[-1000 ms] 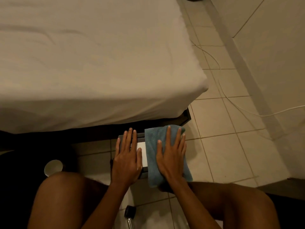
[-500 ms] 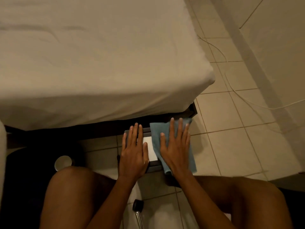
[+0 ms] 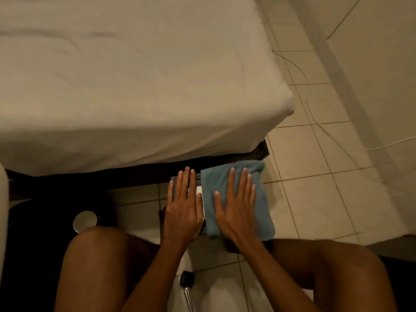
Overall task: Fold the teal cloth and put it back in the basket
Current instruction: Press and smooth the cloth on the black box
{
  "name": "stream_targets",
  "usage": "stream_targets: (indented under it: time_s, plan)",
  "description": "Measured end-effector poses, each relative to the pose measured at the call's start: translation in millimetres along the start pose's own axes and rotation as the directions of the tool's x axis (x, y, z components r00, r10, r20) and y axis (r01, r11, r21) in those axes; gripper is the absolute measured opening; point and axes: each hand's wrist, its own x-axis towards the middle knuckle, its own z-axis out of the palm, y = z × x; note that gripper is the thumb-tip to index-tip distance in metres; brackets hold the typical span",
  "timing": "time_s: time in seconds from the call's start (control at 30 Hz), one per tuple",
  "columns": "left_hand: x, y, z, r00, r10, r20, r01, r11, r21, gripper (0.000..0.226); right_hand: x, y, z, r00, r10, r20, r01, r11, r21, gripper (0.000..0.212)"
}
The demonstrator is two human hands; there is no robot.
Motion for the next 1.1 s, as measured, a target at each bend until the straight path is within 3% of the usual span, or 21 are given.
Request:
stream_targets:
  time_s: [0.1,0.23,0.3,0.37,0.4,0.53,0.6,0.7,0.83,0.9,1.0,1.1]
  plan:
    - [0.8,0.6,0.1,1.0,0.01,-0.017,-0.01,1.0,-0.007,0.06,51.4,18.3,-20.5,0.999,-0.005,0.039,0.001,0.996,0.084,0.075]
    - [0.8,0.5,1.1,1.0,0.014,-0.001,-0.014,1.0,-0.013,0.06,-11.7,6.1,4.5,0.982,0.169,-0.082,-0.157,0.978,0.137,0.076]
    - [2.1,0.4,0.8,1.0,0.008,-0.002,-0.008,1.0,-0.003,0.06,-15.5,-7.8,12.2,0.974,0.164,-0.159,-0.121,0.96,0.251,0.074]
    - [1.6,1.4,0.2,1.0,0.016,-0.01,-0.016,1.0,0.012,0.059,16.6,4.7,-4.6,0.997,-0.056,-0.046,0.061,0.993,0.102,0.071]
    - [1.7,2.0,0.0,1.0,0.019,-0.019,-0.019,1.0,0.014,0.058,34.4,13.9,-11.7,0.997,-0.077,-0.026,0.078,0.996,0.054,0.07]
    - [0.3,2.1,-0.7,0.999,0.034,0.008,-0.035,0.999,0.033,0.059,-9.0,13.1,-6.6,0.99,0.122,-0.069,-0.116,0.989,0.096,0.07]
    - [1.6,1.0,-0.5,0.999,0.027,0.021,-0.028,0.999,0.045,0.061,-25.2,0.5,8.7,0.995,0.072,-0.065,-0.071,0.997,0.027,0.072]
    - [1.9,2.0,1.6,1.0,0.019,0.004,-0.019,0.999,0.037,0.059,29.4,13.0,-3.0,0.999,-0.038,0.002,0.038,0.999,-0.018,0.071]
    - [2.4,1.8,0.9,1.0,0.012,-0.005,-0.012,1.0,0.001,0.059,15.7,19.7,-13.3,0.987,0.146,-0.06,-0.139,0.985,0.106,0.068]
    - [1.0,0.9,1.6,1.0,0.009,-0.008,-0.009,1.0,0.001,0.059,-16.5,4.1,-3.2,0.988,0.129,-0.08,-0.128,0.992,0.018,0.07]
    - [3.0,1.4,3.3,1.0,0.008,-0.015,-0.008,1.0,0.004,0.059,17.6,5.0,-4.8,0.999,0.038,-0.025,-0.039,0.999,-0.019,0.072]
    - [4.7,1.3,4.0,1.0,0.011,-0.029,-0.011,1.0,0.005,0.058,34.9,17.2,-13.9,0.993,0.097,-0.07,-0.092,0.993,0.07,0.069]
